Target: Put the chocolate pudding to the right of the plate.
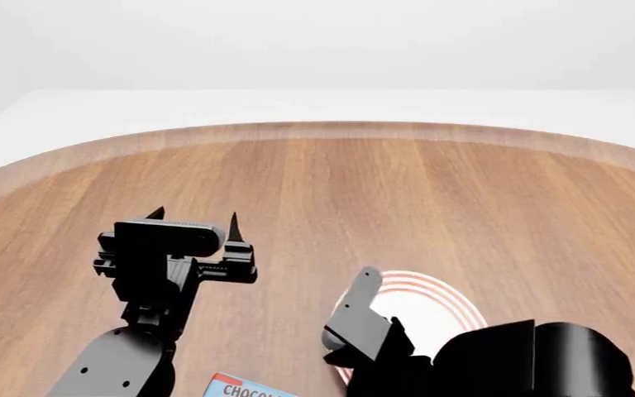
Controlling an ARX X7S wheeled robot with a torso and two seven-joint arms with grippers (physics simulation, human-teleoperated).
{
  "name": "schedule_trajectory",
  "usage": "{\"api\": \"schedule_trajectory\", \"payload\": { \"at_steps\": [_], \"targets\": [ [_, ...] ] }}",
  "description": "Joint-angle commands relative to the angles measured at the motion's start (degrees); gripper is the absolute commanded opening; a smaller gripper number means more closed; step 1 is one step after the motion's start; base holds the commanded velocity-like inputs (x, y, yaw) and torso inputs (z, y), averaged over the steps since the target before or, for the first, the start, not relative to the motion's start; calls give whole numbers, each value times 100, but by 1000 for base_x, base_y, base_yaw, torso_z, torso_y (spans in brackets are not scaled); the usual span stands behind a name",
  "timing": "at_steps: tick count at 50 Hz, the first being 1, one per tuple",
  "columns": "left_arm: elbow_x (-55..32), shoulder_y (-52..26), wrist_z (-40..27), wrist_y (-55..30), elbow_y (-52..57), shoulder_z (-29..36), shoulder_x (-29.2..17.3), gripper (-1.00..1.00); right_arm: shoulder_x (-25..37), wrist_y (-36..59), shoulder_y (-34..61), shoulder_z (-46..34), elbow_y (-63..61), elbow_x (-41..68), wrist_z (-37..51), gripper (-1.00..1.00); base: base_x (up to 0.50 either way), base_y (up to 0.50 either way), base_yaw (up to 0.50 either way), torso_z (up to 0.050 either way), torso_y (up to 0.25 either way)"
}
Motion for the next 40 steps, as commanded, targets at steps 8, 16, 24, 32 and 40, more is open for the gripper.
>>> {"api": "schedule_trajectory", "payload": {
  "at_steps": [8, 16, 24, 32, 40],
  "targets": [
    [-32, -13, -53, -24, 39, 64, -21, 100, -313, -557, -58, -685, 835, -845, -808, 100, 0, 0, 0, 0, 0],
    [-40, -35, -66, -18, 19, 99, -27, 100, -427, -728, -161, -963, 1188, -1089, -1039, 100, 0, 0, 0, 0, 0],
    [-56, -29, -84, -8, 24, 116, -39, 100, -485, -818, -269, -1147, 1416, -1223, -1146, 100, 0, 0, 0, 0, 0],
    [-76, -24, -98, -3, 27, 134, -50, 100, -543, -841, -314, -1299, 1565, -1311, -1205, 100, 0, 0, 0, 0, 0],
    [-84, -13, -109, 38, -6, 146, -62, 100, -520, -1010, -348, -1410, 1548, -1531, -1158, -100, 0, 0, 0, 0, 0]
  ]
}}
